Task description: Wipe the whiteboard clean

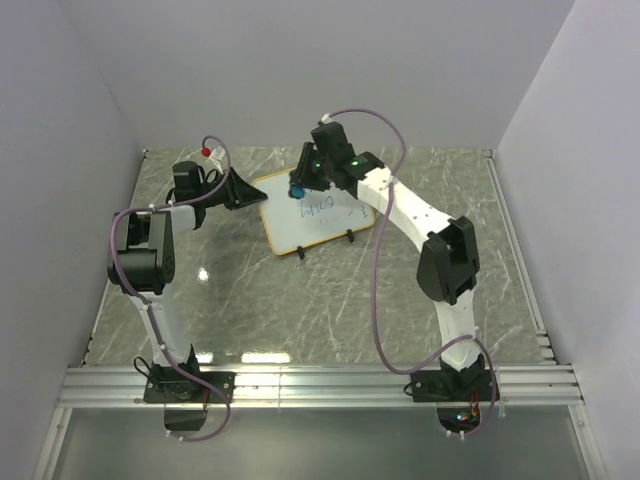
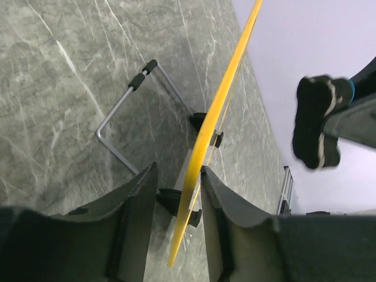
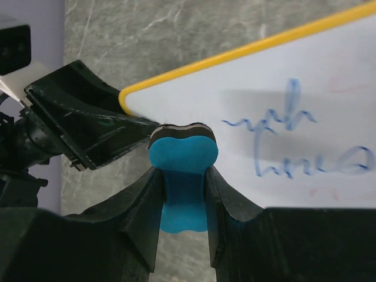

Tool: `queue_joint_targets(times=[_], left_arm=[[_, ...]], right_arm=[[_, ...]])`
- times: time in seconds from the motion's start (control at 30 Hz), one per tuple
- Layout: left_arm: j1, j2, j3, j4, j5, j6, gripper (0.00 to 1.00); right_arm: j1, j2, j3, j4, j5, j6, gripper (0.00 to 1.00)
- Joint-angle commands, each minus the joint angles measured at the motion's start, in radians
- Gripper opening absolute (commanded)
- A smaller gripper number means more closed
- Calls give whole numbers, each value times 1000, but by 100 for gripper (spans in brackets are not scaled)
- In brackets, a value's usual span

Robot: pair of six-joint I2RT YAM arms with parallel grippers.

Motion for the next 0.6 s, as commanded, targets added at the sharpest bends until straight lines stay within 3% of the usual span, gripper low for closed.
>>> queue_joint_targets(times=[0.0,0.2,0.4,0.57], left_arm=[[-5,25,47,-27,-8,51,40],[-16,36,93,-100,-31,92,31],[-19,22,136,-182,-54,134,27],[-22,11,189,-281,-91,204,13]], right_arm=[[52,82,96,79,40,20,0],[93,200,199,39,124,18,0],[61,193,115,71,226,-4,0],[0,142,5,102,307,-26,0]])
